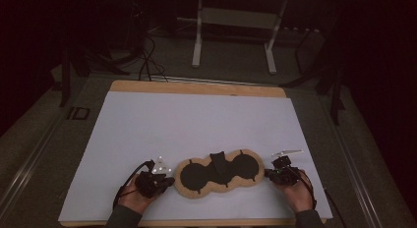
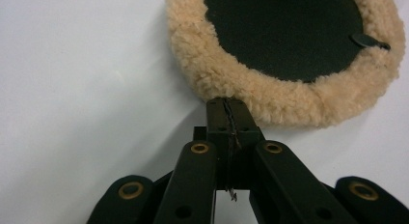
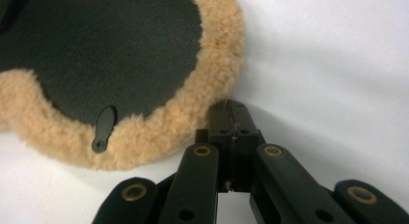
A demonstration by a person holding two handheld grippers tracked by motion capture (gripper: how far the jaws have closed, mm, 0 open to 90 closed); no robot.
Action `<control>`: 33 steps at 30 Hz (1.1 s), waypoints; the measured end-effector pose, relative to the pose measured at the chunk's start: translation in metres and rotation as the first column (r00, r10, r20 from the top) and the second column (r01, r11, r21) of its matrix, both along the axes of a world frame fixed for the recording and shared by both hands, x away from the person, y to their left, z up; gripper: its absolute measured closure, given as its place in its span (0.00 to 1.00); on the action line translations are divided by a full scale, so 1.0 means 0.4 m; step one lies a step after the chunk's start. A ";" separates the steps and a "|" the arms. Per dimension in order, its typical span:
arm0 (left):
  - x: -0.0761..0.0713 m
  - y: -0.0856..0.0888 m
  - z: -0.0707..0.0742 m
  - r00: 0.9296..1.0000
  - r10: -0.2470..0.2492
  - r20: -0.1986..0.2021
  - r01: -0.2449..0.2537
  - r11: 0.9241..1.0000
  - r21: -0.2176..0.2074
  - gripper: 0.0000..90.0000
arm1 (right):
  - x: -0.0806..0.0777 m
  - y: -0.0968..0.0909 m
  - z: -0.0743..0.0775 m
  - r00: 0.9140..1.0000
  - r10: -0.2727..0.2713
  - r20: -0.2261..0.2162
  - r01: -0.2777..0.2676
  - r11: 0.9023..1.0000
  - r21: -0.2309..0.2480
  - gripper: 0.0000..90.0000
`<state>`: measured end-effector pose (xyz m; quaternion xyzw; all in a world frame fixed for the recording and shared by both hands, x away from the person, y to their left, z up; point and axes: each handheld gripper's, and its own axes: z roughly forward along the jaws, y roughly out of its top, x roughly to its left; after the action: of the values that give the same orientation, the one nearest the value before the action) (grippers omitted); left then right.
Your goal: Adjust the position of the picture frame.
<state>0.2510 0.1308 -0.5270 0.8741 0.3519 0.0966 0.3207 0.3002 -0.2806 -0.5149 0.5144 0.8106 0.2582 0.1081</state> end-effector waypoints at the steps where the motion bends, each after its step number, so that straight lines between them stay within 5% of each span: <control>1: 0.000 -0.001 0.000 1.000 0.002 0.002 -0.002 1.000 0.002 1.00 | 0.001 0.005 0.000 1.000 -0.017 0.008 0.017 1.000 -0.005 1.00; 9: 0.000 -0.008 -0.002 1.000 0.028 0.009 -0.028 0.999 0.021 1.00 | -0.005 0.022 0.001 0.999 0.003 0.054 0.001 0.997 -0.074 1.00; 18: -0.001 -0.018 -0.002 0.999 0.049 0.006 -0.049 0.999 0.024 1.00 | 0.021 0.032 -0.010 0.993 -0.056 0.106 0.062 0.996 -0.056 1.00; 23: 0.002 -0.015 -0.003 0.999 0.048 -0.004 -0.048 0.999 0.013 1.00 | 0.014 0.031 -0.002 0.994 -0.047 0.095 0.053 0.997 -0.059 1.00; 30: 0.002 -0.015 -0.003 0.999 0.043 0.000 -0.043 0.999 0.015 1.00 | -0.014 0.046 0.001 0.997 0.068 0.022 -0.065 0.991 -0.120 1.00; 33: 0.001 -0.016 -0.003 0.999 0.042 0.005 -0.042 0.999 0.017 1.00 | -0.016 0.049 0.002 0.997 0.073 0.015 -0.071 0.990 -0.121 1.00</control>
<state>0.2515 0.1245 -0.5282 0.8690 0.3687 0.1085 0.3117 0.2938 -0.2612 -0.5142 0.4748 0.8416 0.2177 0.1374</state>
